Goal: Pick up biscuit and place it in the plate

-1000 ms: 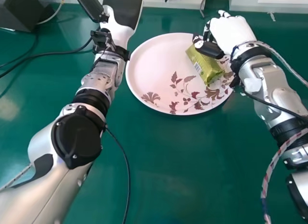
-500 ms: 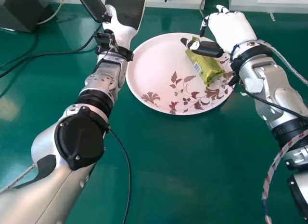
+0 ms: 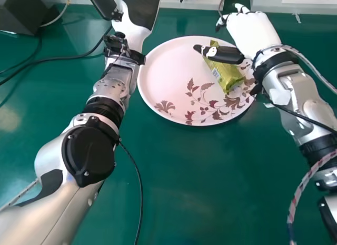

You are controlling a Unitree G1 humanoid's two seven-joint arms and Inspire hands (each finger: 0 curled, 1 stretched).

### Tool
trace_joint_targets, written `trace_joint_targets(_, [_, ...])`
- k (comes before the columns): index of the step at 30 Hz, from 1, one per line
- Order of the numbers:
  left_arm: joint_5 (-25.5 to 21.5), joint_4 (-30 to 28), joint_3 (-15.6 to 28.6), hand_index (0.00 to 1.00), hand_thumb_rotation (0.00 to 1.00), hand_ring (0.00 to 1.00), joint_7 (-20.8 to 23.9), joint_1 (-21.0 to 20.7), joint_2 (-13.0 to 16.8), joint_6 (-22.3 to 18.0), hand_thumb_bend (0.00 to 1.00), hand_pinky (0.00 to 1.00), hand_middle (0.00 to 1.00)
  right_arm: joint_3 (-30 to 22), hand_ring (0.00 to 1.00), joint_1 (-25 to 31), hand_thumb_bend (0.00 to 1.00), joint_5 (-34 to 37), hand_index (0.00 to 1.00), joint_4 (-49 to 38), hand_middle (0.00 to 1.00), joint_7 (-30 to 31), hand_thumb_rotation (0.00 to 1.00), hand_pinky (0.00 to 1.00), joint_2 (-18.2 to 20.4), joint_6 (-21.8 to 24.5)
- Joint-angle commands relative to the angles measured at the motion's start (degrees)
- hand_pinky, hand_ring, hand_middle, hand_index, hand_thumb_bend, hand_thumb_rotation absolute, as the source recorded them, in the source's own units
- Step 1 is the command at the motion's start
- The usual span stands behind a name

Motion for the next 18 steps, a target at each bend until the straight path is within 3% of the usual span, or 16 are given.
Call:
trace_joint_targets(1, [0.41,-0.35,-0.58,1.0,0.51,0.9,-0.75,0.1,-0.09,0.04,0.92,0.92,0.96,-0.76,0.52,1.24,0.98,0.56,0.69,-1.46,0.77,0.2,0.7,0.32,-0.78,0.1])
trace_joint_targets(10, [0.14,-0.4,-0.46,1.0,0.51,0.9,-1.94,0.13,-0.18,0.16,0.92,0.9,0.97,-1.84,0.59,3.07,1.0,0.09,0.7,-5.17,0.82,0.67,0.76,0.38,-1.25,0.58])
trace_joint_targets(14, [0.11,-0.49,-0.48,1.0,0.51,0.9,-2.5,0.1,-0.33,-0.21,0.92,0.89,0.96,-2.37,0.63,4.13,1.0,0.12,0.78,-7.25,0.85,0.77,0.82,0.4,-1.56,0.91])
trace_joint_targets(18, [0.01,-0.47,-0.46,1.0,0.51,0.9,-3.18,0.07,-0.27,0.14,0.92,0.89,0.96,-3.04,0.66,5.36,1.0,0.25,0.88,-9.83,0.86,1.27,0.83,0.43,-1.84,1.38])
